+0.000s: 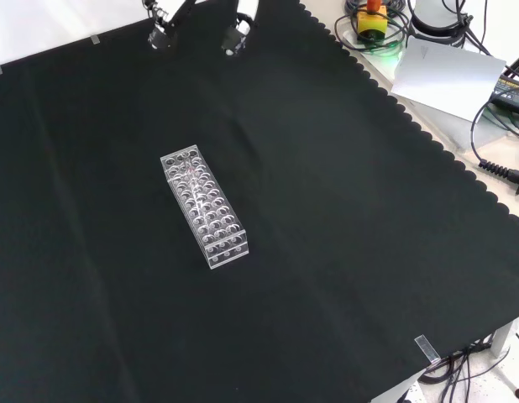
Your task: Pick up the test tube.
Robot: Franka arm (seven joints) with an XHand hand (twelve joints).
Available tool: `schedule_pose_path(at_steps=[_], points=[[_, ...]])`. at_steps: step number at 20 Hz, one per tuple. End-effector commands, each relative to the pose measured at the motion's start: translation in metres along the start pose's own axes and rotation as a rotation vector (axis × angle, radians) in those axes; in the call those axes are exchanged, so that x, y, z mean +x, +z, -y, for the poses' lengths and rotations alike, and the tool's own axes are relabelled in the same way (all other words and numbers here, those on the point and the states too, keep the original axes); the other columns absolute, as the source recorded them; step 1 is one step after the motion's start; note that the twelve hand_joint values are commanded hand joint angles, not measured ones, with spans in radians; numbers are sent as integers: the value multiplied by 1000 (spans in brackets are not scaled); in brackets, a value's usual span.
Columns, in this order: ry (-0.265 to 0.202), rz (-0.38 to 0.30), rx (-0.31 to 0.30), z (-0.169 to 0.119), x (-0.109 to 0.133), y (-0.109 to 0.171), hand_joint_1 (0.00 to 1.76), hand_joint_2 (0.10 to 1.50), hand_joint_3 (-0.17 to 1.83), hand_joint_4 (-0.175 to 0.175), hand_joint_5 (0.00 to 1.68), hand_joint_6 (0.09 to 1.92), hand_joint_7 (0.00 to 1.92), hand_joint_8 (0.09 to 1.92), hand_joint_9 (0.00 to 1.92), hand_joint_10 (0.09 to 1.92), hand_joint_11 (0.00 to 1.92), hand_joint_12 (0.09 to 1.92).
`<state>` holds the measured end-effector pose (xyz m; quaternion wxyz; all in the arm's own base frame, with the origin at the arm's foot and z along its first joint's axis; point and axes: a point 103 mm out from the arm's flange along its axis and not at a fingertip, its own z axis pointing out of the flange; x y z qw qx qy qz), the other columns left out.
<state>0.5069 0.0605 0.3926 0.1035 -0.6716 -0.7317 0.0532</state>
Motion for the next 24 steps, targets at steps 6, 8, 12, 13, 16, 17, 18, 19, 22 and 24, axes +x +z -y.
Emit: schedule_pose_path(at_steps=[6,8,12,13,16,17,18,19,22,24], points=[[34,21,114,-62,-15,67,786,779,409,-84,503,101,521,894,498,888,250,1520],[46,31,129,-66,-19,72,799,773,417,-85,517,110,541,894,513,883,258,1515],[54,60,165,-72,-23,83,812,767,424,-85,526,119,557,895,526,880,263,1513],[57,65,175,-73,-23,86,818,765,425,-85,527,121,559,895,527,879,263,1512],[76,70,212,-78,-26,96,843,751,440,-86,558,151,581,891,536,870,267,1506],[82,68,221,-79,-27,99,850,745,450,-87,570,169,595,888,542,865,271,1503],[85,69,230,-80,-27,102,856,736,465,-89,575,199,610,882,551,857,279,1496],[87,70,240,-80,-28,104,861,725,487,-89,571,248,624,876,562,848,285,1492],[88,71,264,-80,-27,113,876,701,534,-93,534,407,666,869,595,830,302,1484],[89,64,272,-80,-26,119,886,691,552,-95,509,481,675,871,605,828,306,1483]])
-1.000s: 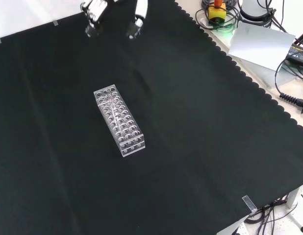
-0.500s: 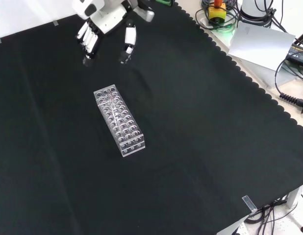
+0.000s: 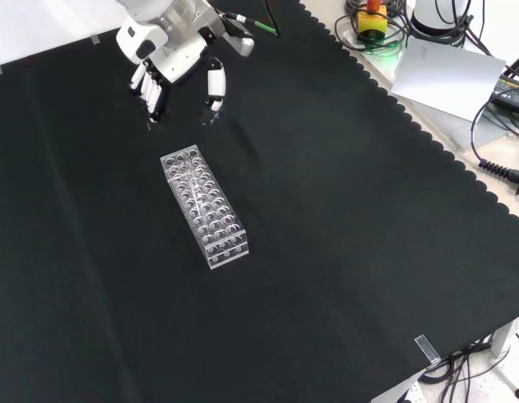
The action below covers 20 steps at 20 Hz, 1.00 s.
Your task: Pick up the test tube.
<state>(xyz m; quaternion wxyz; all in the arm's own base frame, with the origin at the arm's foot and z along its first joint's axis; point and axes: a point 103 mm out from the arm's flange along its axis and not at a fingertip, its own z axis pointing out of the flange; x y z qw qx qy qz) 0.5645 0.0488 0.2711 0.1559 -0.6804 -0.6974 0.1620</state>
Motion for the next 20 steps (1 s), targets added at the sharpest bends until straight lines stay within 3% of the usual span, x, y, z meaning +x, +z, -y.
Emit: schedule_pose_path(at_steps=[1,10,20], points=[[11,0,43,-3,2,16,889,688,560,-96,499,506,677,873,607,828,308,1482],[-36,44,86,-15,20,40,910,679,580,-106,459,545,680,878,623,829,326,1480],[-22,78,123,-32,23,57,930,661,614,-105,413,563,675,883,629,824,339,1470]])
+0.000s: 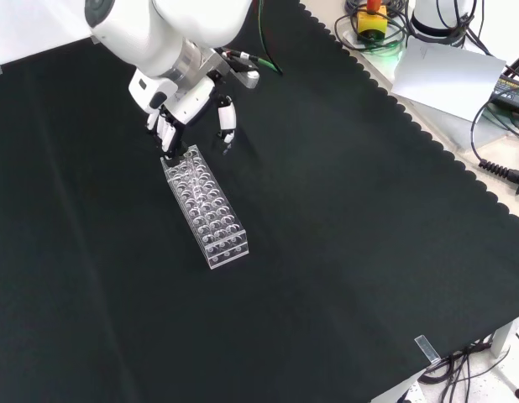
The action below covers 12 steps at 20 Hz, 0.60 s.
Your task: Pick up the test tube.
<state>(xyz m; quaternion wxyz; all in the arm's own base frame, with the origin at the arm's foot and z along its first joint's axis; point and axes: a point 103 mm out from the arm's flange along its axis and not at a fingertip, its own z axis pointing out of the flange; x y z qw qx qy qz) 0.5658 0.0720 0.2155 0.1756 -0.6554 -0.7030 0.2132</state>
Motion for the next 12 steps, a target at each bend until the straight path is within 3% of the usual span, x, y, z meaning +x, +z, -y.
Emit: schedule_pose_path(at_steps=[1,4,12], points=[[15,30,20,-9,-2,8,931,660,615,-105,412,564,675,884,630,824,339,1470],[21,51,19,-12,-4,10,935,659,620,-105,413,567,684,888,631,825,339,1470],[23,21,-1,-20,-3,13,950,643,654,-104,456,618,800,871,690,801,354,1463]])
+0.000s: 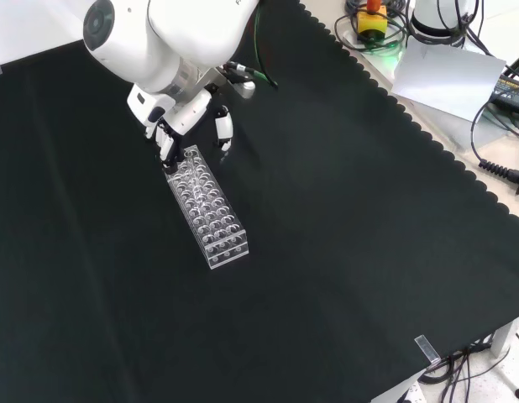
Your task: Pick up the test tube.
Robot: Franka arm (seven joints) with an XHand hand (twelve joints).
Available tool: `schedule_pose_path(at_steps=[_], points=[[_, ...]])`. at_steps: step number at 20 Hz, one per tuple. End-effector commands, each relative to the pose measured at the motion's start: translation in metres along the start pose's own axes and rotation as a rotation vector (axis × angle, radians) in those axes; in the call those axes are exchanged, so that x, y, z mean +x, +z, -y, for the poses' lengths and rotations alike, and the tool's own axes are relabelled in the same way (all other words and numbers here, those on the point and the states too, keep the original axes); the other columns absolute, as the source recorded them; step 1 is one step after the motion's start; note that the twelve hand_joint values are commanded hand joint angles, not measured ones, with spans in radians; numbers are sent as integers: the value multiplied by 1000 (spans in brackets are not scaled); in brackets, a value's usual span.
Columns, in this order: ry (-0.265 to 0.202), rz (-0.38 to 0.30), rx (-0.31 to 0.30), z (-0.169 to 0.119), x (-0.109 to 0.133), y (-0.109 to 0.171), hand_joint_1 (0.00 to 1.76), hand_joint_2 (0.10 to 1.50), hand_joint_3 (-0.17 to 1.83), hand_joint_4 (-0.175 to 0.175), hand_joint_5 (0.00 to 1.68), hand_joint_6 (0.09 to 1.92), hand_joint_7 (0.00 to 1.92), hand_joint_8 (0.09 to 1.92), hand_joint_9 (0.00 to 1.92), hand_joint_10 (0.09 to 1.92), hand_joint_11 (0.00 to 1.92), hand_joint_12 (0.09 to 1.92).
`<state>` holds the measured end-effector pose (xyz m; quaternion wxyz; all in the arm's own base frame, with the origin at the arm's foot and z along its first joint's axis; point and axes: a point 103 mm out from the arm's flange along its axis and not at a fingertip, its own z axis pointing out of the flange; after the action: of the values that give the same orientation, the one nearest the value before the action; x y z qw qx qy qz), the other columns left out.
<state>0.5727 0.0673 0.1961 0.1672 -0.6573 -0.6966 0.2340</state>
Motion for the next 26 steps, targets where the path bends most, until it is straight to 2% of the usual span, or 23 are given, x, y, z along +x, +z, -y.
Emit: schedule_pose_path(at_steps=[1,8,17,22,26], points=[[1,-17,-22,-4,2,0,954,640,660,-104,469,630,833,865,713,791,363,1461],[4,-33,-68,-8,7,-1,1004,619,698,-118,603,702,1075,800,945,678,492,1394],[11,-41,-89,-14,14,0,1091,593,743,-129,830,698,1437,588,1287,563,702,1294],[21,-73,-84,-17,16,4,1123,594,748,-131,910,683,1524,528,1376,545,769,1274],[37,-131,-90,-21,17,8,1140,597,754,-135,955,674,1553,508,1413,532,804,1262]])
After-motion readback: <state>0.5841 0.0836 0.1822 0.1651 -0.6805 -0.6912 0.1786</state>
